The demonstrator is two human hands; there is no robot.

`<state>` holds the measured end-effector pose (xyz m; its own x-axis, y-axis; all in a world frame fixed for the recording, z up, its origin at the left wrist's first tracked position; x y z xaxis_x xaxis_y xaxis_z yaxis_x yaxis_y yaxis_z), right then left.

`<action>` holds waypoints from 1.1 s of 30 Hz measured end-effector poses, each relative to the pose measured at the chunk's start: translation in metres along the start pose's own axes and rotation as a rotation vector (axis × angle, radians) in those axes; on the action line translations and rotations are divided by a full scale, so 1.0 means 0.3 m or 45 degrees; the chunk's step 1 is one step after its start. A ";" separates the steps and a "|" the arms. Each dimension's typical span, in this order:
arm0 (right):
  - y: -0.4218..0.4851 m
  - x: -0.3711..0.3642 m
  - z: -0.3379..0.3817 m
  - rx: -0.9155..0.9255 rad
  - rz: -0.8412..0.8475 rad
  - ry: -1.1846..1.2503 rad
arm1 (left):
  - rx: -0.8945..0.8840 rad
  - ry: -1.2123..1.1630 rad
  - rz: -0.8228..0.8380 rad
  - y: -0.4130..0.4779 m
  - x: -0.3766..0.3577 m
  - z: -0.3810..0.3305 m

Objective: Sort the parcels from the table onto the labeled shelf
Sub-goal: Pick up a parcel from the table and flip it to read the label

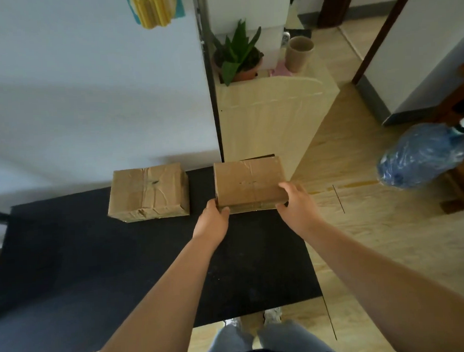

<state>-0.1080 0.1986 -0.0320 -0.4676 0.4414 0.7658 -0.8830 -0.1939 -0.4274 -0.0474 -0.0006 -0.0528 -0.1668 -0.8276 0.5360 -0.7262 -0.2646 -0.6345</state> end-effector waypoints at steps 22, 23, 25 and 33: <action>-0.084 -0.055 0.038 -0.166 0.188 0.147 | -0.265 -0.076 -0.381 -0.075 0.126 -0.075; -0.084 -0.058 0.035 -0.177 0.178 0.149 | -0.275 -0.055 -0.401 -0.085 0.113 -0.078; -0.081 -0.055 0.039 -0.173 0.145 0.122 | -0.227 -0.077 -0.493 -0.109 0.084 -0.057; -0.140 -0.090 0.185 0.311 0.092 -0.292 | -0.051 -0.482 -0.382 -0.130 0.020 0.071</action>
<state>-0.0604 0.1460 -0.0081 -0.5018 0.2155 0.8377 -0.8178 -0.4338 -0.3783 -0.0059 -0.0056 -0.0367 0.3031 -0.8415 0.4472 -0.7313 -0.5063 -0.4570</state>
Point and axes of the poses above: each hand's wrist, its own y-axis towards the middle knuckle, its own x-axis out of the back of the hand, z = x × y, the point moved 4 cm from there along y, towards the middle knuckle, and after that the axes turned 6 degrees about z, right-handed, at the moved point
